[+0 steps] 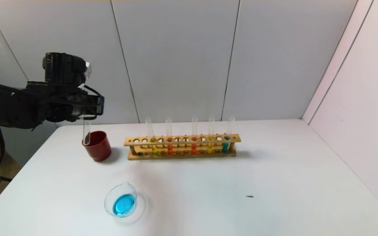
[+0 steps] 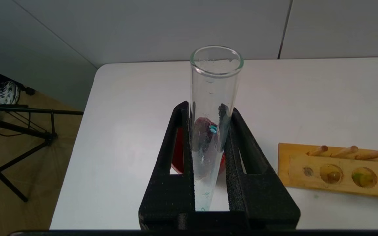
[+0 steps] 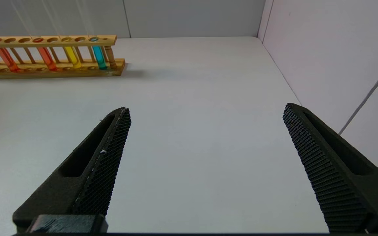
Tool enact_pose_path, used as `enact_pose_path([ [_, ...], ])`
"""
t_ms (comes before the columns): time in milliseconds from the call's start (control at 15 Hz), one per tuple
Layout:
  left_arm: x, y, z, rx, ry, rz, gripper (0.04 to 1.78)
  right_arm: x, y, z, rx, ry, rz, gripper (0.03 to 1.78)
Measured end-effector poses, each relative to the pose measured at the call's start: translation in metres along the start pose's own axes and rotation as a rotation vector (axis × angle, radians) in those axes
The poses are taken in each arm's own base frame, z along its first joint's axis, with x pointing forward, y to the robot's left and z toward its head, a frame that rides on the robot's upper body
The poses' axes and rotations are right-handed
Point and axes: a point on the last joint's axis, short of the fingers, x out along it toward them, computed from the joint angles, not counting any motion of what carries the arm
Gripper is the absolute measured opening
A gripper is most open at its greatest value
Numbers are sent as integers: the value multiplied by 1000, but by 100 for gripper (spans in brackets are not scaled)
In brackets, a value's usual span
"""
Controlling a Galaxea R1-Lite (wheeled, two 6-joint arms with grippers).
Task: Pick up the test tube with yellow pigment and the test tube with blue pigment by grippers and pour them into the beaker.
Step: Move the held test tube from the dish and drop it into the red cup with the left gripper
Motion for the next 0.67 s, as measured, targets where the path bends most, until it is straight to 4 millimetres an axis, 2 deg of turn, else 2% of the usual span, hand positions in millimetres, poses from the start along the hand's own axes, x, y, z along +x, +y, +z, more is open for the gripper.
enact_pose_path([
  [667,68,3,-8,-37,-9,23,31,0,0,0,0,0,0,170],
])
